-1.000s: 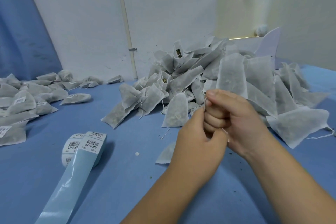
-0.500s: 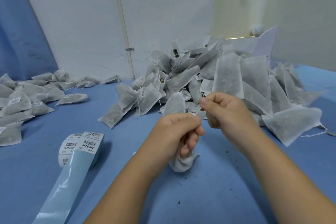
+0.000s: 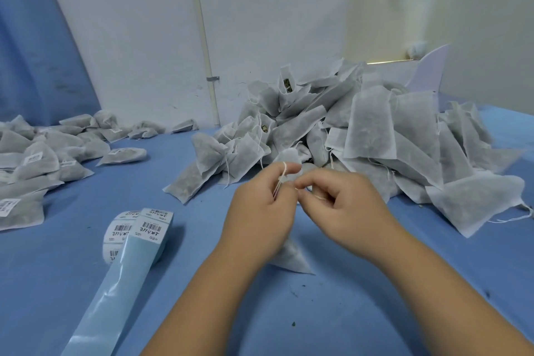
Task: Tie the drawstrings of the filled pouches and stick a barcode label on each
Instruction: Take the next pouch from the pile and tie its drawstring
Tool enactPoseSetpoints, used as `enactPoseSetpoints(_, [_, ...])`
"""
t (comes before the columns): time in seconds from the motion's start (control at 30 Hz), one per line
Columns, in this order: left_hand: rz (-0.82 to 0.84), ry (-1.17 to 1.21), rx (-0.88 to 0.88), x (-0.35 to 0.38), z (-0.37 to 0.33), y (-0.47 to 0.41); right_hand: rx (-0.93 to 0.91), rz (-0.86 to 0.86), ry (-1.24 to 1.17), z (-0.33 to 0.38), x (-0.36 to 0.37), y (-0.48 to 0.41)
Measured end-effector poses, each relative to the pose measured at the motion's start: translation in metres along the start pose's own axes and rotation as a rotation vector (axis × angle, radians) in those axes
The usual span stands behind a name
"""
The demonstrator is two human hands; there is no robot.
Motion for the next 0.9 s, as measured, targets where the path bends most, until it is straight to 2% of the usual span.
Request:
enactPoseSetpoints(0.2, [0.059, -0.309, 0.031, 0.009, -0.007, 0.002, -0.01, -0.054, -0.016, 0.004, -0.02, 0.004])
enactPoseSetpoints(0.4, [0.105, -0.306, 0.077, 0.018, -0.017, 0.003, 0.011, -0.046, -0.22, -0.006, -0.022, 0.003])
enactPoseSetpoints(0.6, [0.196, 0.169, 0.032, 0.02, -0.011, 0.001, 0.041, -0.042, -0.369, -0.012, -0.019, 0.001])
enactPoseSetpoints(0.77, [0.253, 0.55, -0.042, 0.025, -0.008, 0.0, 0.131, -0.05, -0.318, -0.017, -0.013, 0.001])
enactPoseSetpoints(0.9, [0.226, 0.764, -0.117, 0.026, 0.003, 0.0, 0.165, -0.16, -0.275, -0.021, -0.023, 0.004])
Point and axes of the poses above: each hand's wrist, its own y-axis away from the middle knuckle, its own x-axis out of the palm, z = x × y, the point moved 10 cm from there along -y, towards the middle knuckle, and after that the axes turned 15 degrees about z, right-handed, at the moved point
